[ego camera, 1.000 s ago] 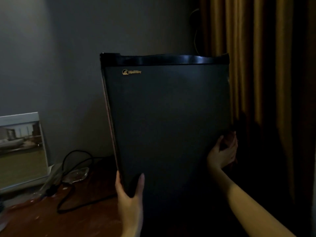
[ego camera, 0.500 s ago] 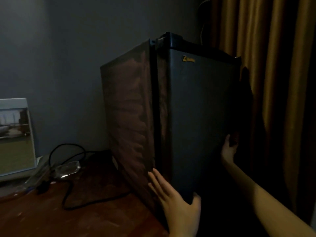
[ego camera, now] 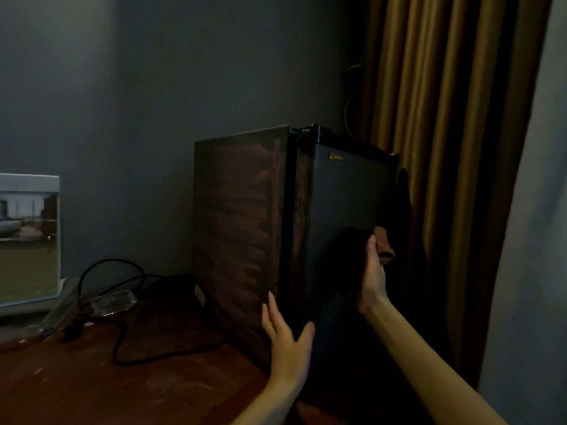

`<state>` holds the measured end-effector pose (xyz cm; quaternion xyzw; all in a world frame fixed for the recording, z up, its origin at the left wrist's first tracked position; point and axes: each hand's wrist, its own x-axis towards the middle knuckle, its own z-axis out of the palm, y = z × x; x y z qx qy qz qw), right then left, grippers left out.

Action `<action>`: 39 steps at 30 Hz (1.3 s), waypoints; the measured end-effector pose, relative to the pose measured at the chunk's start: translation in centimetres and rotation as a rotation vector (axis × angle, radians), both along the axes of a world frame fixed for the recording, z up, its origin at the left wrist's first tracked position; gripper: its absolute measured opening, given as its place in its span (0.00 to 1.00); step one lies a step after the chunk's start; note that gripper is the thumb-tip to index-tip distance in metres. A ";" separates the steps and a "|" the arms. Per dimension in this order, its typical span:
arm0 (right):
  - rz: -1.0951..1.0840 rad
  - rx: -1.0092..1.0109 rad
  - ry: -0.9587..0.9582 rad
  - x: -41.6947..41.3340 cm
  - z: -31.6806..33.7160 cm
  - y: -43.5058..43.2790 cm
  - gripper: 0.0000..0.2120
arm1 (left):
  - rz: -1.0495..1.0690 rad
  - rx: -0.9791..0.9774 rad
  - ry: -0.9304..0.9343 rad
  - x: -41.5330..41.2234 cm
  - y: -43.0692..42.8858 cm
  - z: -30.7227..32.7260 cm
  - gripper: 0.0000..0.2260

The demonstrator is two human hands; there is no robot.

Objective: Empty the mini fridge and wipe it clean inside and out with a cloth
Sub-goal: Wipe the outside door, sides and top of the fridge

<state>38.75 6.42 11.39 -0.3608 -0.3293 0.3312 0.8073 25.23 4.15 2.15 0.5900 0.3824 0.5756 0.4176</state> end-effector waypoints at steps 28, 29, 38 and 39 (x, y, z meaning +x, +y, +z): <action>-0.472 0.351 -0.728 -3.6 17.2 0.0 0.17 | 0.139 0.475 -0.411 -2.3 0.3 16.3 0.29; -0.443 0.319 -0.780 -3.6 17.9 1.2 0.17 | 0.140 0.492 -0.377 -2.2 0.7 16.6 0.28; -0.661 0.465 -0.790 -3.6 16.5 6.3 0.16 | 0.162 0.880 -0.130 -1.2 4.4 21.6 0.27; -0.664 0.473 -0.794 -3.6 16.6 6.5 0.15 | 0.133 0.911 -0.089 -0.6 4.8 22.7 0.28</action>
